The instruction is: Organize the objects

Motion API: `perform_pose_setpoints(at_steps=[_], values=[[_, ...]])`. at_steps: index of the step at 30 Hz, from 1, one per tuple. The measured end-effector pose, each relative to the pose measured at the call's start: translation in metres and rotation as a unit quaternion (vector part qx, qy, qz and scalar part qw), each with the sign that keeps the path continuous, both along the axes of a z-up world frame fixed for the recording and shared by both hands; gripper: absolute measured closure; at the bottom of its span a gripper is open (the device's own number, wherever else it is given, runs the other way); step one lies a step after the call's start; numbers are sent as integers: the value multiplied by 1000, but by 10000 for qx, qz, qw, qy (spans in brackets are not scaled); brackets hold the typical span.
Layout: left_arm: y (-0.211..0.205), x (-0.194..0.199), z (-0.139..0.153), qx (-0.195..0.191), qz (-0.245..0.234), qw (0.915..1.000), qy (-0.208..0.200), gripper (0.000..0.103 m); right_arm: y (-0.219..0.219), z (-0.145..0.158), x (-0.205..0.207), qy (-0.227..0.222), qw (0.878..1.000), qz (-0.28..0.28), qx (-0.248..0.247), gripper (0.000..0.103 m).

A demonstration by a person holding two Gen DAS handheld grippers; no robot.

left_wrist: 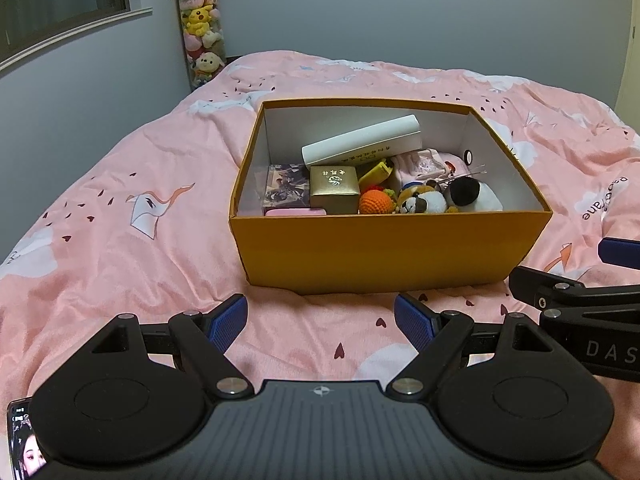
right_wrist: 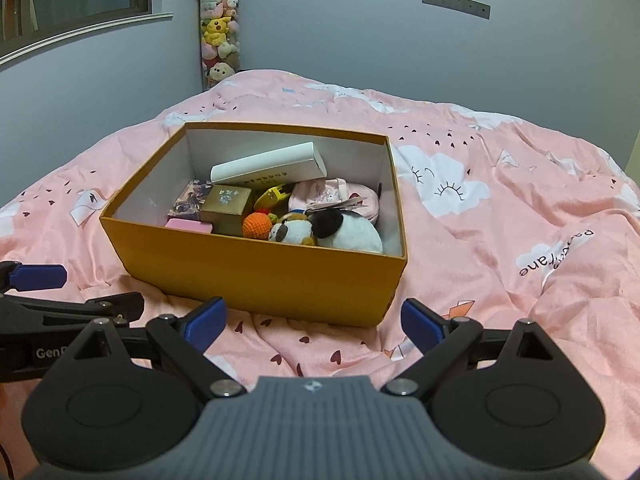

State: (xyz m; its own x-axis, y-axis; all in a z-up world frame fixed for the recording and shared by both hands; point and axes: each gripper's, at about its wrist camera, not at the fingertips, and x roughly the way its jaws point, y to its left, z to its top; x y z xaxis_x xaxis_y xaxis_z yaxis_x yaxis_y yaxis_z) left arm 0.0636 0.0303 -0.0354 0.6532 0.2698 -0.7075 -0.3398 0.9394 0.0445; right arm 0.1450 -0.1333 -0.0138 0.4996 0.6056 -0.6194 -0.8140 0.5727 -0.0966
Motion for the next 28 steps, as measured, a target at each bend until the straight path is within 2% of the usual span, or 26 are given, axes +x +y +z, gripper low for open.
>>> perform_pose_setpoints(at_steps=[28], values=[[0,-1,-1,28,106,9999,8,6,-1,-3,2,24,10000,14,-62,9]])
